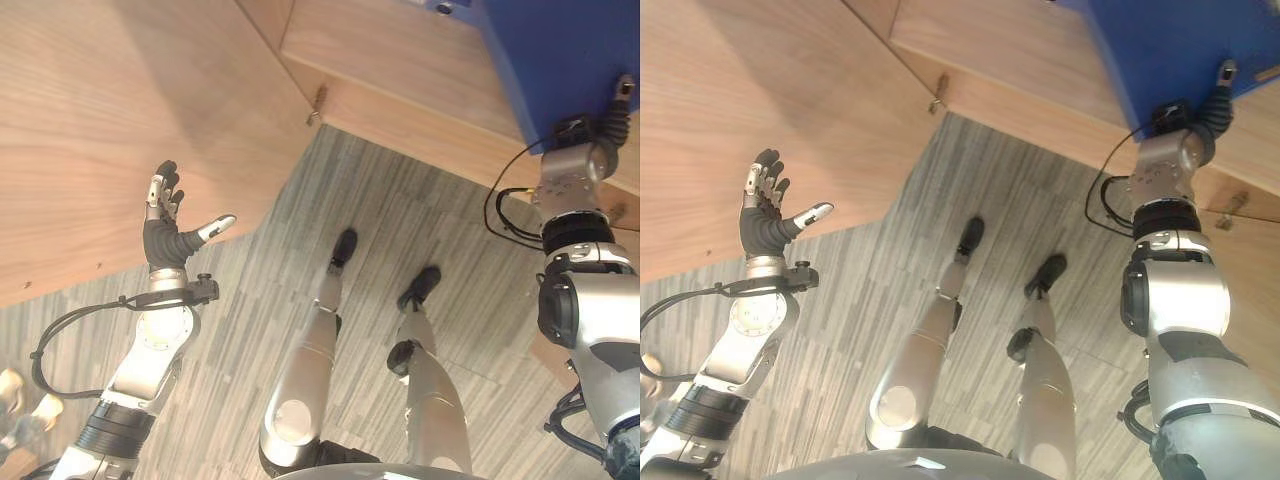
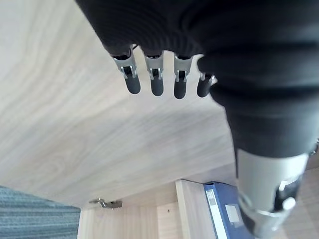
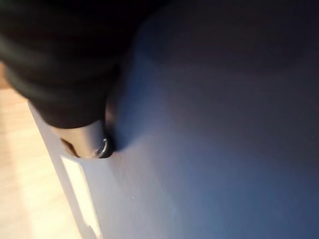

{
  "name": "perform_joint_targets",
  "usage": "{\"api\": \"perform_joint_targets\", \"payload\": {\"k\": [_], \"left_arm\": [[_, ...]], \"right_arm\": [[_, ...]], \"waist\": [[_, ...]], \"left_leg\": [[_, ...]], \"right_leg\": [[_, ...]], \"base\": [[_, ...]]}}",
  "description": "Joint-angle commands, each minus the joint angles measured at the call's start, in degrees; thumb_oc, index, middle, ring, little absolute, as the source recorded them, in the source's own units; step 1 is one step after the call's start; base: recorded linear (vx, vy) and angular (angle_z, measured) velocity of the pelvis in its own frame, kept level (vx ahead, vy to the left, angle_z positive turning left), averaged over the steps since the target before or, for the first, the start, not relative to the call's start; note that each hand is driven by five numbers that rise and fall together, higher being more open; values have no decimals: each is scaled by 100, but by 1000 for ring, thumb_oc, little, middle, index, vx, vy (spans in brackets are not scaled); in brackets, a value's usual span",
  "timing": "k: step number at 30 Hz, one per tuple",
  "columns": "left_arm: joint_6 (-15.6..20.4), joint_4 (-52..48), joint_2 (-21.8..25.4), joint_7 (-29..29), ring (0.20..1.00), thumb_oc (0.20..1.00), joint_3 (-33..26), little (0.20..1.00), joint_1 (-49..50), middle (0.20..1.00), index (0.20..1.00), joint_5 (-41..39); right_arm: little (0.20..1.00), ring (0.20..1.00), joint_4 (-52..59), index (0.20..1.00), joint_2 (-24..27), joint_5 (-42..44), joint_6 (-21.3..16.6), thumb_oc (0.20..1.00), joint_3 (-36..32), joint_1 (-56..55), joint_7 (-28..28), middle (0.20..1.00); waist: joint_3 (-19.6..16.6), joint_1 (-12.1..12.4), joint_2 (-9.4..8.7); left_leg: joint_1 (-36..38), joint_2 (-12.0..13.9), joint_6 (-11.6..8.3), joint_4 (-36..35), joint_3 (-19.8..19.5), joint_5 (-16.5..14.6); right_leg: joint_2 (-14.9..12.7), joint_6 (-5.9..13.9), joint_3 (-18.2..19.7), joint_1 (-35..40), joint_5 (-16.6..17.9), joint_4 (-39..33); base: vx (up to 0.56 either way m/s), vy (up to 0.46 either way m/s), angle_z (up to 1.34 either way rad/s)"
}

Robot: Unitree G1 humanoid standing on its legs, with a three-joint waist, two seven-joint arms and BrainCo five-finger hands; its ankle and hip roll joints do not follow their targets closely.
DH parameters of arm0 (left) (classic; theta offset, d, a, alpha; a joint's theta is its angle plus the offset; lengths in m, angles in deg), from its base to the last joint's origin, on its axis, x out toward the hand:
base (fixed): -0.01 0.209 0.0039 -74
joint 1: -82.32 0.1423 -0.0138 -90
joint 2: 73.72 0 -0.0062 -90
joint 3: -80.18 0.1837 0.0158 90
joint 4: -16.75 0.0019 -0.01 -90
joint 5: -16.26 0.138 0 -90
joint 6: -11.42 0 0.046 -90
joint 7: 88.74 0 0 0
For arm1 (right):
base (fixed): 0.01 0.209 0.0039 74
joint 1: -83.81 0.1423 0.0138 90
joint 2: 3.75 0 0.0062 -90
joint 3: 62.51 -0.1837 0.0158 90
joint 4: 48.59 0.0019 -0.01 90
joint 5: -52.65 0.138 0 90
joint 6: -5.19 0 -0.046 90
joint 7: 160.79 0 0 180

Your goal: Put the empty folder in the office cabinet

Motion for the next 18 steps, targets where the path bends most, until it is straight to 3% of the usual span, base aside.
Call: {"api": "perform_joint_targets", "payload": {"k": [1, 10, 14, 18], "left_arm": [[375, 26, 198, 354, 1000, 1000, 243, 1000, -354, 1000, 1000, 369], [310, 110, 74, 624, 1000, 1000, 505, 1000, -415, 1000, 1000, 684], [242, 85, -108, 769, 1000, 1000, 576, 1000, -445, 1000, 1000, 834], [223, 45, -225, 837, 1000, 1000, 603, 1000, -403, 1000, 1000, 866]], "right_arm": [[200, 200, 487, 200, 809, -280, -726, 200, 196, -105, 871, 200], [200, 200, 1010, 200, 490, -697, -1145, 200, -175, -426, 1874, 200], [200, 200, 2007, 200, -205, -1428, -1523, 200, -346, -890, 2351, 200], [200, 200, 3009, 200, -842, -2355, -1503, 200, -387, -1417, 2657, 200]], "waist": [[-608, -20, -83], [-757, 25, 92], [-776, -27, 175], [-757, -114, 213]], "left_leg": [[94, -382, 116, -192, -241, -644], [-155, -558, 165, -192, -385, -647], [-211, -621, 195, -192, -395, -661], [-231, -624, 197, -192, -377, -665]], "right_leg": [[-325, 542, 175, 212, -662, -18], [-428, 572, 118, 63, -689, -21], [-461, 568, 174, 4, -700, -22], [-489, 562, 214, -25, -691, -19]], "base": [[60, -35, 32], [37, 18, 15], [28, 52, 3], [6, 24, 2]]}}
